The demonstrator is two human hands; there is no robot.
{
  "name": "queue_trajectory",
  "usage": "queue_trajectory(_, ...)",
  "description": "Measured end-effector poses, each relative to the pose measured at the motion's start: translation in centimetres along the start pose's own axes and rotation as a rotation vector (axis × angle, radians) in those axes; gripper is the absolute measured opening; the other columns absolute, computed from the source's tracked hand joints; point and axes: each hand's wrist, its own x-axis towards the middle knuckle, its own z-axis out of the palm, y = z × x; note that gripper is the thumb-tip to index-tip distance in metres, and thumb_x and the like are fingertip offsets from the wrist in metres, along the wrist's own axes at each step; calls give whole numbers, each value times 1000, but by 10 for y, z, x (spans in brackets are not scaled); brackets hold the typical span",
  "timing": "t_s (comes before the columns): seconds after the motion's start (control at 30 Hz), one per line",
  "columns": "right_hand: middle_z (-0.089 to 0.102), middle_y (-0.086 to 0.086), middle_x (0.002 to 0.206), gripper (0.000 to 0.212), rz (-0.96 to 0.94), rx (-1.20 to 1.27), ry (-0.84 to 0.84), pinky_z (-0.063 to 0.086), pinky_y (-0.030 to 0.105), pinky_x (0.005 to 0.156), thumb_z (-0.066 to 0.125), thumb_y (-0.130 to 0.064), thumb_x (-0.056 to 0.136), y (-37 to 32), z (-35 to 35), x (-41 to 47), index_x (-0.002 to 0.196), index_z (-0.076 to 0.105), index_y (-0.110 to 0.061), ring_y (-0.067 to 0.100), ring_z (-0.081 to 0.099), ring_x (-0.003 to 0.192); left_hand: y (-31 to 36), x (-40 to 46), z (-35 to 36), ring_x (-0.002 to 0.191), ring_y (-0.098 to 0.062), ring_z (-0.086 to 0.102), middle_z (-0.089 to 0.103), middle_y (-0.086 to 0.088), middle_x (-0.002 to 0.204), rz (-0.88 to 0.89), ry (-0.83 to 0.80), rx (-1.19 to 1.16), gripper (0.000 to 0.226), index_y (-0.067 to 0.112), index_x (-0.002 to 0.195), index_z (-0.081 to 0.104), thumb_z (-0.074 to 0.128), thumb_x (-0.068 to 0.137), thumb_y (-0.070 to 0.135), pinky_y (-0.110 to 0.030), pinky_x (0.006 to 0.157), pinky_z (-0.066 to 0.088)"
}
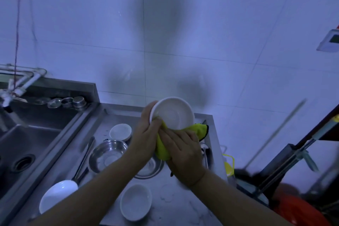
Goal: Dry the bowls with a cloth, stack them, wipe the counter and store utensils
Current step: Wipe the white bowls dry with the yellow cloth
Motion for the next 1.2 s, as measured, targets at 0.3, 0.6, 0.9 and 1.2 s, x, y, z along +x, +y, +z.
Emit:
queue_trajectory(0.3,72,3,107,13,-688,69,-255,52,33,88,70,-18,88,74,-26,18,98,76,-13,18,68,93,38,38,-33,101,-26,59,63,-10,110,-288,-570,322,32,24,111,60,50,81,20,-44,87,49)
queue_trajectory(0.6,71,6,111,24,-84,-45,-23,46,35,83,66,-21,90,17,-4,18,110,70,-8,20,66,96,5,9,0,87,2,60,61,16,98,-38,18,-88,23,41,107,52,47,91,24,-13,67,49)
queue_trajectory(0.9,71,5,110,20,-651,-2,-222,52,34,88,69,-16,88,68,-26,25,108,69,-11,21,68,95,36,38,-30,93,-16,57,62,-2,102,-101,-465,319,32,26,106,58,44,78,24,-32,80,47)
queue_trajectory(1.2,72,4,107,18,-220,-75,-132,50,33,82,61,-16,93,29,-17,32,105,73,-11,20,69,91,5,13,-14,85,-1,59,59,11,101,-77,-23,-106,30,48,104,53,50,92,20,-16,63,49)
